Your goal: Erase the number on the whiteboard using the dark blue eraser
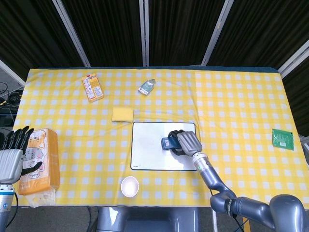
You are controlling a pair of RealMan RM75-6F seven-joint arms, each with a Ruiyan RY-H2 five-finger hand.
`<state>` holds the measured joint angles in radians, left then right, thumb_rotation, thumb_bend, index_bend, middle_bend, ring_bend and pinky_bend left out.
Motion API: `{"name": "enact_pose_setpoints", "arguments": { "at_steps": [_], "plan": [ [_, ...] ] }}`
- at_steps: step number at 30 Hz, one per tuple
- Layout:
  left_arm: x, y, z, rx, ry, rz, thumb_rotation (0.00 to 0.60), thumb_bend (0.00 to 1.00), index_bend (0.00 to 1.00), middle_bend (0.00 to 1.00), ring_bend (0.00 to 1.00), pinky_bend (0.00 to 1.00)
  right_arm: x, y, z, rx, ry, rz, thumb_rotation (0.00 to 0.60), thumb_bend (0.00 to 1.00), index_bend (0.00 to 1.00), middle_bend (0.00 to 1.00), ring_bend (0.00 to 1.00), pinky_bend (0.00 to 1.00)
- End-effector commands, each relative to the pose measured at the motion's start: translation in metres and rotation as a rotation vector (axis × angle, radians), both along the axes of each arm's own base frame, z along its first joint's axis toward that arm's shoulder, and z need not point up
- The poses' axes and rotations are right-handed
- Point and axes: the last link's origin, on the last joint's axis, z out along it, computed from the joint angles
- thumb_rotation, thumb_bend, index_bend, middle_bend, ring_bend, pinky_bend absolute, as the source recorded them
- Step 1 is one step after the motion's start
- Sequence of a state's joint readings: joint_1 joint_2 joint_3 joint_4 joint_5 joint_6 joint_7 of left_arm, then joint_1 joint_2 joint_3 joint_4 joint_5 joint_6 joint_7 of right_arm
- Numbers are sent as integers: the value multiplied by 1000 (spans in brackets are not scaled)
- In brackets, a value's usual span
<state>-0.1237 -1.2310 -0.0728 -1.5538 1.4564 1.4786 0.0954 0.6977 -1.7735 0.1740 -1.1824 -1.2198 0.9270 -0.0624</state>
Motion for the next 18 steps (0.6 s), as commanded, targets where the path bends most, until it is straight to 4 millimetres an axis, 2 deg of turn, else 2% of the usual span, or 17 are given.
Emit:
{"name": "enact_pose_setpoints", "arguments": {
  "at_steps": [1, 7, 13, 18],
  "plan": [
    [0, 0, 0, -1, 0, -1, 600, 0, 0, 0, 0, 0, 1, 5, -2, 13, -6, 8, 600, 563, 810, 689, 694, 717],
    [2, 0, 0, 0, -2, -6, 600, 0, 0, 0, 0, 0, 15, 18, -12, 49, -35, 41, 600, 563, 810, 689, 694, 717],
    [2, -1, 2, 5, -4, -8, 600, 0, 0, 0, 0, 0, 37, 35, -22, 94, -56, 111, 600, 564, 809, 689, 695, 717],
    [1, -2, 3, 8, -7, -6, 600, 0, 0, 0, 0, 0, 44, 38, -25, 96, -55, 129, 600, 563, 809, 689, 695, 717]
  ]
}}
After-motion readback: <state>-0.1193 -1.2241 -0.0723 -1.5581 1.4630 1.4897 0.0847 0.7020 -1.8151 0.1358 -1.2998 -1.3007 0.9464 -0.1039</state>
